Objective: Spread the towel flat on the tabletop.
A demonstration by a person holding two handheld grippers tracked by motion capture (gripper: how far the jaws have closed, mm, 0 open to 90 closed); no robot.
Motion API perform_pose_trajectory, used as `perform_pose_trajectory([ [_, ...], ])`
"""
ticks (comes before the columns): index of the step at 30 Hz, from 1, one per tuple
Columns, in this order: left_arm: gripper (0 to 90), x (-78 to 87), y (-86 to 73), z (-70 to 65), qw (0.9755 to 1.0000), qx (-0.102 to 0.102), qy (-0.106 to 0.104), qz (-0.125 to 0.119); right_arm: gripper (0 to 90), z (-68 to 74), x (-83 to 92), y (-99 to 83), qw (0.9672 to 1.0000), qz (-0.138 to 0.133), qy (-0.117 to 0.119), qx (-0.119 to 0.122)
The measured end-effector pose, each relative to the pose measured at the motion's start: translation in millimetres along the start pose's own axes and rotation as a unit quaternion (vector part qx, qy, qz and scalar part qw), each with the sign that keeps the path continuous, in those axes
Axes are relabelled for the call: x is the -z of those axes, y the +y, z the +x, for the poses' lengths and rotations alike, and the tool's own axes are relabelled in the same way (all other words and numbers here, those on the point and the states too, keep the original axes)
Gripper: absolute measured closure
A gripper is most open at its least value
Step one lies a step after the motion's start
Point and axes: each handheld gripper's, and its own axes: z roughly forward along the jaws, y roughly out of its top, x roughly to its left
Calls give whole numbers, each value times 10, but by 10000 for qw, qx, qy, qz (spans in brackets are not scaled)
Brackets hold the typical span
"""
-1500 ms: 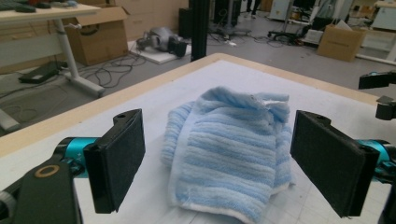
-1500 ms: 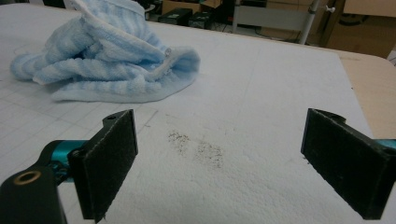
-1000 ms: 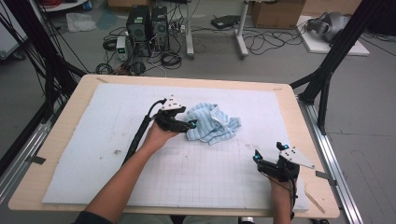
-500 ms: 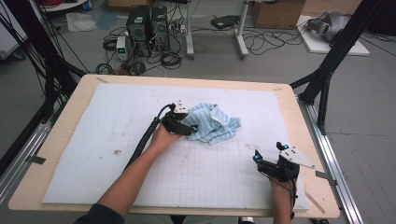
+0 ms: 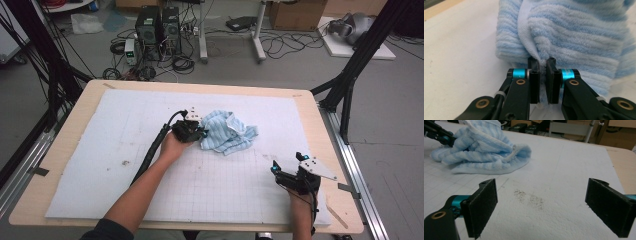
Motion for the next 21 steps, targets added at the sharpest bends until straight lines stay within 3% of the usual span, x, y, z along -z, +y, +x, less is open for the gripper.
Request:
perform_pose_trajectory([
  [2, 837, 83, 39, 17, 9997, 97, -93, -219, 99, -3, -6, 2, 10000, 12, 9, 43],
  [3, 838, 181, 82, 35, 9984, 200, -178, -490, 100, 3, -7, 7, 10000, 68, 43, 41],
  [4, 838, 181, 82, 35, 9984, 200, -178, -490, 100, -1, -14, 9, 9999, 65, 49, 75],
  [6, 838, 302, 132, 63, 9964, 297, -194, -776, 100, 1, -20, 15, 9999, 120, 69, 69],
  [7, 838, 369, 156, 87, 9949, 368, -168, -923, 100, 3, -47, 33, 9995, 222, 233, -35],
  [9, 838, 468, 174, 151, 9924, 499, -115, -1119, 99, 18, -64, 46, 9992, 238, 320, -94],
  [11, 838, 542, 172, 224, 9907, 611, -49, -1211, 100, 129, -169, 101, 9978, 387, 542, 24],
  [14, 838, 611, 145, 319, 9896, 743, 10, -1235, 109, 229, -263, 146, 9960, 544, 681, 206],
  [16, 838, 652, 124, 375, 9888, 810, 77, -1253, 196, 360, -386, 242, 9927, 642, 938, 400],
  [18, 838, 691, 100, 431, 9880, 873, 139, -1265, 202, 388, -416, 270, 9921, 632, 987, 443],
  [19, 837, 708, 85, 458, 9876, 909, 163, -1271, 251, 455, -519, 348, 9895, 701, 1148, 525],
  [21, 837, 740, 54, 503, 9874, 946, 213, -1248, 267, 485, -575, 381, 9878, 789, 1221, 564],
])
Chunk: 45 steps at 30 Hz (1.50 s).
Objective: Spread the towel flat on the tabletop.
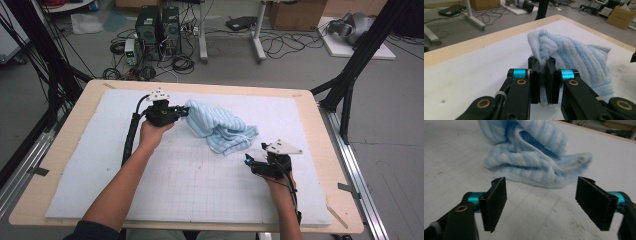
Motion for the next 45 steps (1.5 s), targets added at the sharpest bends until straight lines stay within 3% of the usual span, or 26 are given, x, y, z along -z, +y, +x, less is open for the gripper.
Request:
perform_pose_trajectory([
  [2, 837, 43, -17, 46, 10000, 40, 59, -14, 346, 43, -214, 119, 9994, 217, 224, 140],
  [3, 837, 52, -20, 54, 10000, 46, 70, -23, 346, 43, -214, 119, 9994, 217, 224, 140],
  [4, 837, 81, -28, 80, 9999, 67, 117, -38, 378, 79, -363, 174, 9985, 395, 293, 250],
  [5, 837, 95, -30, 92, 9999, 77, 135, -42, 378, 79, -363, 174, 9985, 395, 293, 250],
  [9, 836, 156, -37, 139, 9998, 98, 171, -61, 432, 131, -641, 235, 9957, 781, 214, 446],
  [11, 836, 185, -42, 156, 9997, 87, 199, -70, 517, 143, -739, 251, 9939, 950, 85, 554],
  [15, 836, 242, -62, 209, 9996, 117, 258, -91, 793, 127, -762, 267, 9937, 972, 378, 408],
  [16, 836, 256, -70, 223, 9995, 132, 281, -95, 848, 166, -735, 279, 9928, 1012, 410, 502],
  [17, 836, 269, -78, 237, 9994, 145, 300, -97, 848, 166, -735, 279, 9928, 1012, 410, 502],
  [18, 836, 284, -85, 249, 9993, 158, 312, -103, 861, 184, -698, 286, 9912, 1007, 768, 389],
  [20, 836, 306, -91, 269, 9993, 179, 321, -96, 860, 209, -677, 281, 9905, 1023, 834, 377],
  [21, 836, 323, -89, 282, 9992, 168, 336, -105, 860, 241, -652, 271, 9899, 1002, 923, 395],
  [22, 836, 338, -86, 289, 9992, 174, 352, -123, 860, 328, -590, 264, 9872, 1027, 1137, 436],
  [23, 836, 353, -84, 296, 9991, 168, 364, -133, 860, 328, -590, 264, 9872, 1027, 1137, 436],
  [24, 836, 380, -79, 308, 9990, 165, 390, -148, 860, 411, -517, 235, 9867, 845, 1326, 418],
  [33, 835, 488, -131, 387, 9985, 173, 511, -126, 859, 670, -311, 81, 9820, 630, 1720, 468],
  [37, 835, 506, -199, 427, 9981, 242, 561, -97, 860, 773, -241, 94, 9790, 540, 1865, 621],
  [39, 836, 509, -221, 439, 9980, 254, 570, -73, 860, 857, -213, 93, 9757, 538, 2015, 677],
  [41, 836, 511, -229, 446, 9980, 246, 583, -61, 860, 884, -209, 91, 9746, 506, 2060, 716],
  [45, 835, 516, -228, 457, 9977, 254, 625, -85, 860, 1009, -150, 93, 9666, 446, 2392, 801],
])
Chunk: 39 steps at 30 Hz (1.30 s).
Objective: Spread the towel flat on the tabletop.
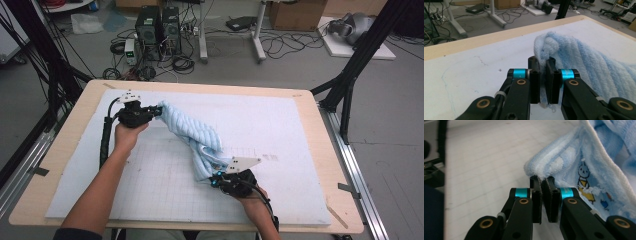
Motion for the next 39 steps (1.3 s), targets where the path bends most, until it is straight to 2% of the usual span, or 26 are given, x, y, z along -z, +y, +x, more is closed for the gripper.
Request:
perform_pose_trajectory([
  [2, 835, -6, -7, 6, 10000, 5, 1, 16, 859, 52, 7, 9, 9999, -54, 138, 38],
  [3, 835, -12, -11, 4, 10000, 15, -9, 40, 854, 72, 10, 11, 9999, -47, 132, 101],
  [4, 835, -19, -15, -1, 10000, 7, -6, 60, 830, 80, 13, 11, 9999, -18, 88, 135],
  [6, 835, -31, -18, -15, 10000, -21, 0, 75, 706, 49, 51, 20, 9998, -159, 102, 56],
  [8, 835, -40, -18, -25, 10000, -41, 0, 77, 662, 40, 107, 55, 9992, -382, 136, 8],
  [9, 835, -42, -18, -27, 10000, -49, 12, 83, 662, 40, 107, 55, 9992, -382, 136, 8],
  [11, 835, -47, -20, -26, 9999, -40, 10, 98, 617, 36, 189, 129, 9980, -629, 47, 31],
  [12, 835, -55, -23, -28, 10000, -37, 14, 88, 573, 6, 222, 209, 9968, -778, -180, 45],
  [13, 835, -59, -25, -29, 9999, -21, 16, 98, 573, 6, 222, 209, 9968, -778, -180, 45],
  [15, 835, -69, -28, -36, 10000, -15, 15, 91, 550, -7, 177, 283, 9974, -622, -343, 85],
  [17, 835, -71, -25, -40, 10000, -20, 15, 84, 568, -10, 38, 352, 9973, -306, -608, 263],
  [18, 835, -71, -24, -41, 10000, -16, 20, 75, 658, -57, -72, 373, 9957, -73, -879, 290],
  [19, 835, -71, -22, -42, 10000, -7, 25, 64, 742, -93, -102, 371, 9951, 44, -948, 262],
  [20, 835, -69, -21, -41, 10000, -9, 31, 68, 742, -93, -102, 371, 9951, 44, -948, 262],
  [21, 835, -68, -20, -40, 10000, -19, 34, 67, 870, -165, -101, 348, 9949, 139, -986, 167],
  [23, 835, -67, -20, -39, 10000, -15, 33, 69, 872, -187, -77, 339, 9950, 85, -990, 135],
  [26, 835, -68, -24, -37, 10000, -13, 24, 92, 876, -255, 104, 274, 9930, -109, -1177, -16],
  [27, 835, -70, -27, -36, 9999, -10, 23, 105, 877, -306, 225, 210, 9917, -105, -1269, -164],
  [28, 835, -72, -28, -39, 9999, -16, 15, 123, 877, -306, 225, 210, 9917, -105, -1269, -164],
  [30, 835, -79, -29, -50, 9999, -34, 21, 149, 877, -352, 344, 136, 9897, -85, -1402, -266],
  [33, 835, -97, -34, -64, 9998, -58, 28, 179, 877, -422, 564, -37, 9839, 89, -1715, -485],
  [34, 835, -106, -39, -68, 9998, -66, 21, 201, 877, -422, 564, -37, 9839, 89, -1715, -485],
  [35, 835, -119, -45, -79, 9997, -55, 16, 220, 877, -441, 665, -126, 9805, 189, -1860, -605],
  [36, 835, -131, -52, -85, 9996, -78, 15, 252, 877, -450, 710, -167, 9788, 253, -1935, -620],
  [37, 835, -143, -58, -95, 9996, -86, 13, 276, 877, -450, 710, -167, 9788, 253, -1935, -620],
  [39, 835, -166, -72, -116, 9995, -101, -3, 312, 879, -455, 794, -235, 9755, 330, -2070, -664],
])
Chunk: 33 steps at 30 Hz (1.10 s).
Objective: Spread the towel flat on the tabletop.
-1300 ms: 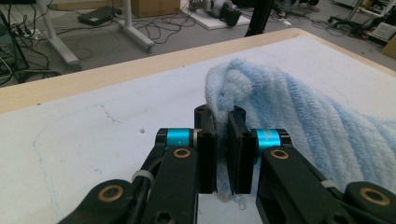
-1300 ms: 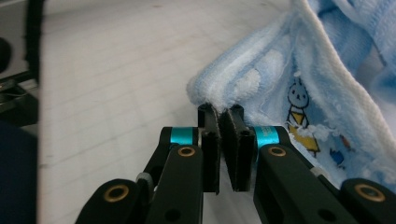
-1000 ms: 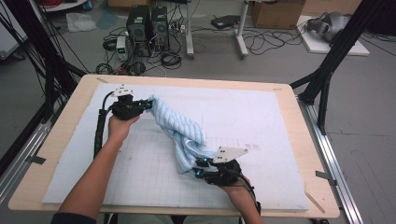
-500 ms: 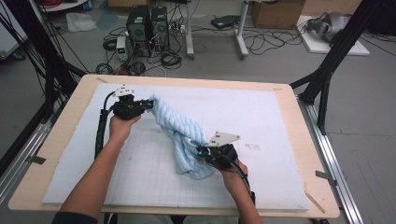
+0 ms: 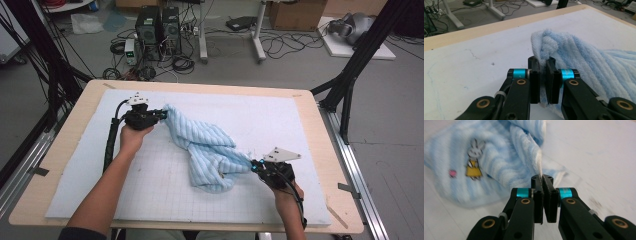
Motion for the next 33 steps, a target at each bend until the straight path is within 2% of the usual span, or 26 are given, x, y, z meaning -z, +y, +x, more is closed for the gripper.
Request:
perform_pose_trajectory([
  [1, 835, -8, -5, -11, 10000, -1, -21, 18, 879, -20, 35, -29, 9999, 37, -99, -3],
  [2, 835, -18, -9, -24, 10000, -22, -30, 39, 879, -51, 99, -88, 9992, 213, -348, -14],
  [3, 835, -27, -16, -36, 10000, -47, -21, 53, 879, -51, 99, -88, 9992, 213, -348, -14],
  [5, 835, -42, -35, -52, 9999, -62, -47, 103, 879, -86, 153, -156, 9981, 346, -498, -91],
  [9, 833, -87, -82, -71, 9997, -23, -117, 221, 877, -159, 215, -251, 9976, 396, -479, -295],
  [11, 833, -112, -93, -91, 9995, -73, -106, 274, 843, -173, 223, -220, 9984, 225, -398, -320],
  [12, 833, -116, -93, -95, 9995, -81, -109, 284, 843, -173, 223, -220, 9984, 225, -398, -320],
  [13, 833, -118, -91, -98, 9995, -96, -107, 276, 748, -194, 225, -142, 9987, -50, -330, -386],
  [16, 833, -117, -87, -99, 9996, -96, -104, 241, 656, -241, 172, 48, 9985, -306, -276, -355],
  [17, 833, -115, -88, -96, 9996, -94, -129, 240, 656, -241, 172, 48, 9985, -306, -276, -355],
  [21, 833, -113, -88, -100, 9996, -77, -154, 215, 586, -316, -47, 346, 9984, -480, -111, -285],
  [23, 833, -107, -82, -103, 9996, -103, -173, 202, 558, -349, -189, 471, 9988, -430, -71, -233],
  [28, 833, -100, -82, -99, 9996, -101, -204, 194, 515, -412, -431, 723, 9970, -735, 132, -188],
  [33, 833, -108, -80, -118, 9995, -95, -260, 160, 438, -521, -701, 899, 9975, -635, 260, -179],
])
